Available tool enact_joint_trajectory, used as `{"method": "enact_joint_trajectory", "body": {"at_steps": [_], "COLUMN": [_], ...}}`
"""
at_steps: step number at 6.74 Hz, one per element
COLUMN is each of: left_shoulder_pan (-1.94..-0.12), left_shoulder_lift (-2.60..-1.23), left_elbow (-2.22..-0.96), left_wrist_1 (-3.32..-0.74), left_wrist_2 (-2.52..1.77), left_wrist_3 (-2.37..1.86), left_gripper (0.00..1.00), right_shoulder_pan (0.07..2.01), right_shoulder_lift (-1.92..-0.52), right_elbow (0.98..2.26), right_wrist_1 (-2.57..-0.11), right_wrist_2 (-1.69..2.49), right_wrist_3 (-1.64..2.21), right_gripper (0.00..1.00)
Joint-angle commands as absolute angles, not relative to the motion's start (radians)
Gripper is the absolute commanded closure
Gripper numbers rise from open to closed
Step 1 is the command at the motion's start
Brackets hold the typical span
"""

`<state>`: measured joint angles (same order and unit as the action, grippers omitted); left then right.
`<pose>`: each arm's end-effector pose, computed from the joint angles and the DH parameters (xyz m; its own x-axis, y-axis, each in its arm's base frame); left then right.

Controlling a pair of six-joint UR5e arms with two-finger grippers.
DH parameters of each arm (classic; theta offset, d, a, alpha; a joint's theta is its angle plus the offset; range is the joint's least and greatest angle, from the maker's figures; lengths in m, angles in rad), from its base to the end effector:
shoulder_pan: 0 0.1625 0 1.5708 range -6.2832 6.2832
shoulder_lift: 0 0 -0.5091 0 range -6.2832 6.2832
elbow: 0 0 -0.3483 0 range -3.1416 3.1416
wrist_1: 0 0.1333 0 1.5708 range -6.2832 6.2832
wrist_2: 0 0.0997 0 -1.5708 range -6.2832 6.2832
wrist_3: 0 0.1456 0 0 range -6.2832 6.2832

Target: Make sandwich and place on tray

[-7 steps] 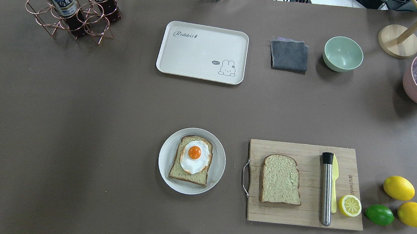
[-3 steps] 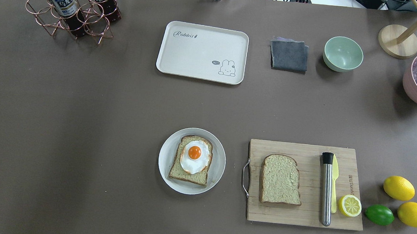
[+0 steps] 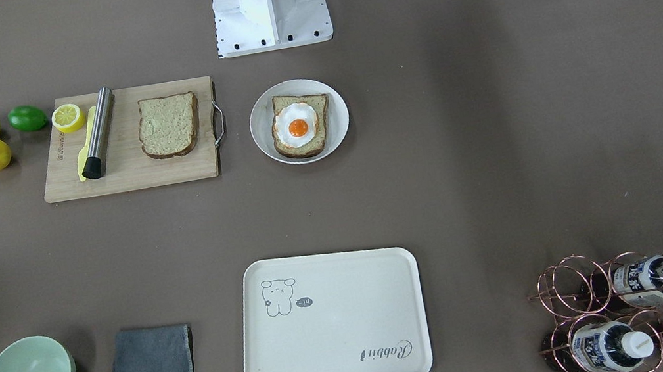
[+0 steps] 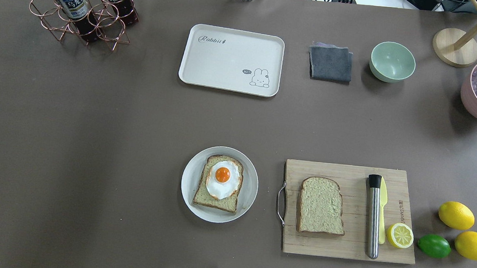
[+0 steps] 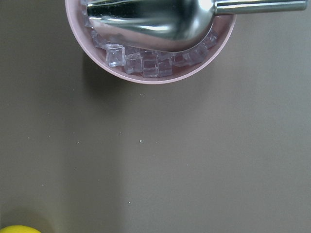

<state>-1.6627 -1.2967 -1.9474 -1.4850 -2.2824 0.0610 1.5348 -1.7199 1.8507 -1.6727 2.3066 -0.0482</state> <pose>-0.0665 -0.3054 0.7255 0.7593 0.0022 -0.6507 0.0456 0.9974 0.0565 0.0221 -0.3735 0.7255 0.7375 -0.0941 0.6687 0.0716 0.9956 0.0612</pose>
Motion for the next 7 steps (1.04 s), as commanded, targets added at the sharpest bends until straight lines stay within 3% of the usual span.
{"method": "enact_joint_trajectory", "body": {"at_steps": [1,7], "left_shoulder_pan": [-1.663,-1.658], "left_shoulder_lift": [-1.296,-1.298], "left_elbow": [-1.948,-1.951], "left_wrist_1": [-1.485,-1.488], "left_wrist_2": [-2.283,-2.286], "left_wrist_3": [0.058,0.058], "left_gripper": [0.02,0.02], "right_shoulder_pan": [1.534,1.458], "right_shoulder_lift": [-1.720,-1.718], "right_elbow": [1.861,1.932], "right_wrist_1": [-1.672,-1.672], "right_wrist_2": [2.324,2.480], "right_wrist_3": [-0.045,-0.041], "right_gripper": [0.00,0.00]}}
